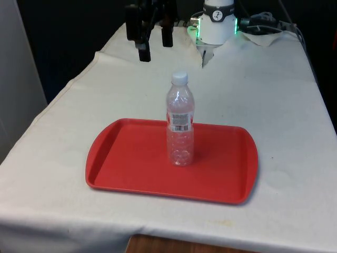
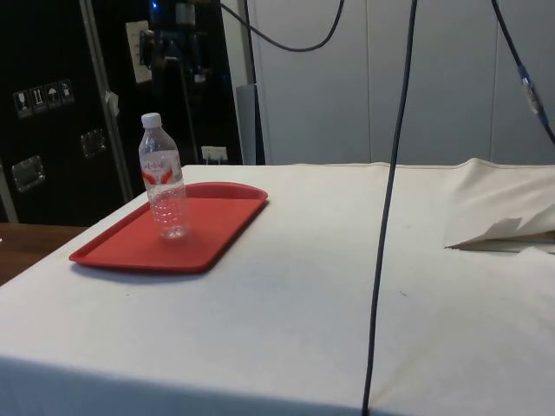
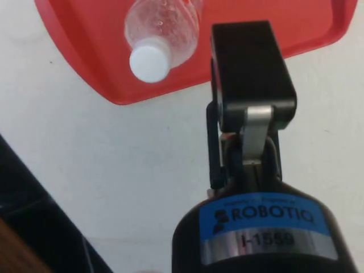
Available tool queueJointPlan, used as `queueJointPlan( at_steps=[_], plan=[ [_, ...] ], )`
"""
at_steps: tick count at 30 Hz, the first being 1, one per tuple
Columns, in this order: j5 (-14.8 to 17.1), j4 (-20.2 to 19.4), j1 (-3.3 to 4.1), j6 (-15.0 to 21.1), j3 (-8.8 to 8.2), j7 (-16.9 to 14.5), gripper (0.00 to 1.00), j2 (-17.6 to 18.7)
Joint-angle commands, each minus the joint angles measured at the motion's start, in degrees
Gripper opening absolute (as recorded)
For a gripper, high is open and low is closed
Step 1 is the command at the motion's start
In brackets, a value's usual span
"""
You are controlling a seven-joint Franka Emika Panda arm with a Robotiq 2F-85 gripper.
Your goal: Place the bottle upright on the tray.
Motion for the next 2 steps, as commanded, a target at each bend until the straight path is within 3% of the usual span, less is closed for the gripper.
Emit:
queueJointPlan(
  at_steps=[1, 2],
  plan=[
    [-1.1, 0.2, 0.46, -0.3, -0.34, 0.6, 1.0, 0.0],
    [-1.5, 0.2, 0.52, -0.3, -0.29, 0.7, 1.0, 0.0]
  ],
)
